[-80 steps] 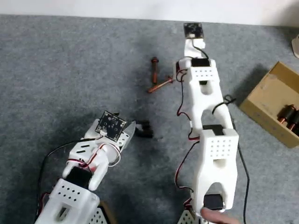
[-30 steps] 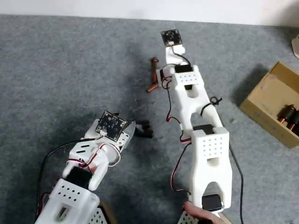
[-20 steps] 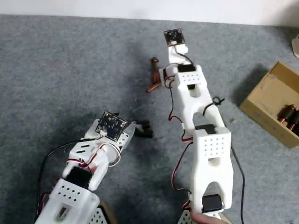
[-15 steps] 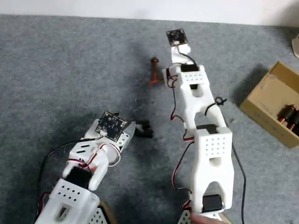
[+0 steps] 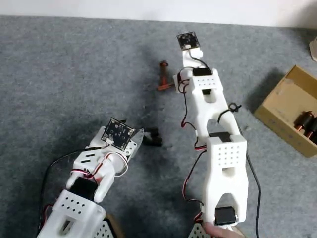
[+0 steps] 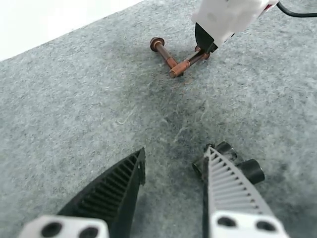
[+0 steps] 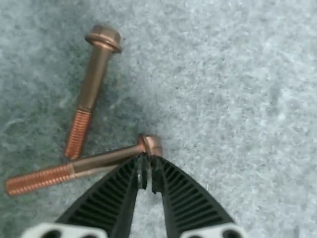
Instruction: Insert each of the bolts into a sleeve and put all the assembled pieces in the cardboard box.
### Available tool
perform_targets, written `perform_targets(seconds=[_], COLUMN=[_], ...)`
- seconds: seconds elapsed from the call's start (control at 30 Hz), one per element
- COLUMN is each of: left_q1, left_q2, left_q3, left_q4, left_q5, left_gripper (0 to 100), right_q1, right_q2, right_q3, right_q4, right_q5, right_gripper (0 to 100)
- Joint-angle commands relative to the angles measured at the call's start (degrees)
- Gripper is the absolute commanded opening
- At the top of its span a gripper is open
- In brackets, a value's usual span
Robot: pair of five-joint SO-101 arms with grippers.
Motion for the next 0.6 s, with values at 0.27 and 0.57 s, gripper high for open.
perform_targets(seconds=[0.27, 0.57], left_q1=[0.0, 0.0], left_q2=[-0.6, -0.6], left_q3=[-1.7, -1.7], left_q4=[-1.5, -1.5], left_q5=[-1.0, -1.0], left_gripper=[18, 18], right_q1=[1.0, 0.7], right_q2=[0.7, 0.7], right_q3=[-4.4, -4.0], right_q4=[2.7, -2.3], right_q5=[-4.1, -4.1], right_gripper=[12.0, 12.1])
